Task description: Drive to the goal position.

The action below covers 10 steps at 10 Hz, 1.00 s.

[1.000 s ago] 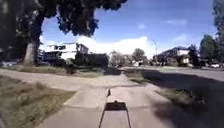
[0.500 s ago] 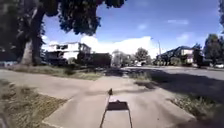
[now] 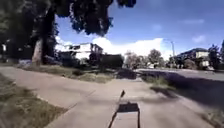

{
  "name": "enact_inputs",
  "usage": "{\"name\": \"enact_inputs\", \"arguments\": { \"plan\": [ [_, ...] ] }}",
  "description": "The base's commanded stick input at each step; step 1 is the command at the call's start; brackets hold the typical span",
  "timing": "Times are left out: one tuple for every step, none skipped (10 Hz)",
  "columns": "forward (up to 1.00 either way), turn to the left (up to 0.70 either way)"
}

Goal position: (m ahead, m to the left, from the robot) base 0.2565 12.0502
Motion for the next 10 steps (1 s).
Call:
{"name": "enact_inputs", "arguments": {
  "plan": [
    [1.0,0.4],
    [1.0,0.4],
    [1.0,0.4],
    [1.0,0.4],
    [1.0,0.4],
    [1.0,0.4],
    [1.0,0.4],
    [1.0,0.4],
    [1.0,0.4],
    [1.0,0.4]
  ]
}}
